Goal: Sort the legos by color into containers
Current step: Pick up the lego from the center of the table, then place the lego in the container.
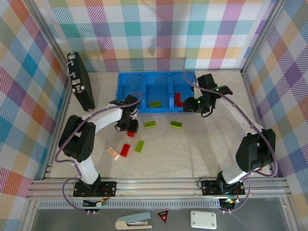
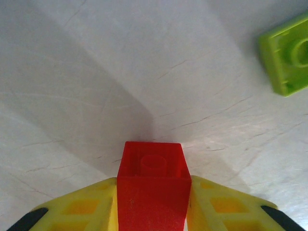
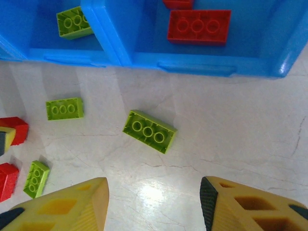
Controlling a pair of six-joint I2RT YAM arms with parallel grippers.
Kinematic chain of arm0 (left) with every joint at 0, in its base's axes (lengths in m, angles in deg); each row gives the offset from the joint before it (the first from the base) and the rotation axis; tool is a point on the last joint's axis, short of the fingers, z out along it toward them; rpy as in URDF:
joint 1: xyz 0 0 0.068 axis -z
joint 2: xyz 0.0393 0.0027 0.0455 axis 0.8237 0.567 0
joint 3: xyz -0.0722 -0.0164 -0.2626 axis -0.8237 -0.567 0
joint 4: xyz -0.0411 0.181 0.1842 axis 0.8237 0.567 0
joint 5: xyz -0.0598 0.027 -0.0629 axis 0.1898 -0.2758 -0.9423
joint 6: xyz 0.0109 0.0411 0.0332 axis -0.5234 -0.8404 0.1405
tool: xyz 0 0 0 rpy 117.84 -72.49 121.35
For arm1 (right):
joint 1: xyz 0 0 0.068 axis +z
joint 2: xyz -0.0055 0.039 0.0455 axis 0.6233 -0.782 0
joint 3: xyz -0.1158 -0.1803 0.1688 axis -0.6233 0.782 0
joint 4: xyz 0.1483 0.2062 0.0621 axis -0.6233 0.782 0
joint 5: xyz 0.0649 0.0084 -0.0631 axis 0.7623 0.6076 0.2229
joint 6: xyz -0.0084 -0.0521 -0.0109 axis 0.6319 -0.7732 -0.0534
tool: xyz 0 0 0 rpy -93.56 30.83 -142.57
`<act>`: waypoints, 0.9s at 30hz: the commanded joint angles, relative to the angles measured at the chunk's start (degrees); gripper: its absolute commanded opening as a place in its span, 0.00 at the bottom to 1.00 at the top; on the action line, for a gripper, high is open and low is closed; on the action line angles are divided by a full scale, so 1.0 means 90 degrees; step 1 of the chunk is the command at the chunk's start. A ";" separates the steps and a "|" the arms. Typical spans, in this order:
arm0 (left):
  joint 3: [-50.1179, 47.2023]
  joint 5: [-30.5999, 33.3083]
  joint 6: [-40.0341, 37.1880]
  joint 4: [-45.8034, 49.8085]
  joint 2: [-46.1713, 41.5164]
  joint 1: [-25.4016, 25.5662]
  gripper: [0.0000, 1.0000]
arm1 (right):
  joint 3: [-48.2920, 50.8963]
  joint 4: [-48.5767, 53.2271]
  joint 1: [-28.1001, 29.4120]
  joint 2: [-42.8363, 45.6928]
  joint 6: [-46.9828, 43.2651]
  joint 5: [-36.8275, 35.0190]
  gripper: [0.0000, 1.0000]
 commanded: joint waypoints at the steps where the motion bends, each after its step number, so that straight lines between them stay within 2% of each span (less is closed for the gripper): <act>1: 0.0391 -0.0306 0.0117 -0.0030 -0.0142 0.0132 0.36 | 0.0170 0.0145 0.0043 0.0254 -0.0087 -0.0190 0.54; 14: 0.2144 -0.0787 0.0311 -0.0212 0.0445 0.0721 0.36 | 0.1153 0.0165 0.0045 0.1599 0.0295 -0.1421 0.52; 22: 0.2983 -0.1377 0.1221 -0.1027 0.0984 0.0900 0.36 | 0.1655 0.0342 0.0048 0.2451 0.0432 -0.1872 0.52; 27: 0.3185 -0.1625 0.1926 -0.1985 0.1245 0.1010 0.36 | 0.1766 0.0433 0.0051 0.2734 0.0537 -0.1896 0.52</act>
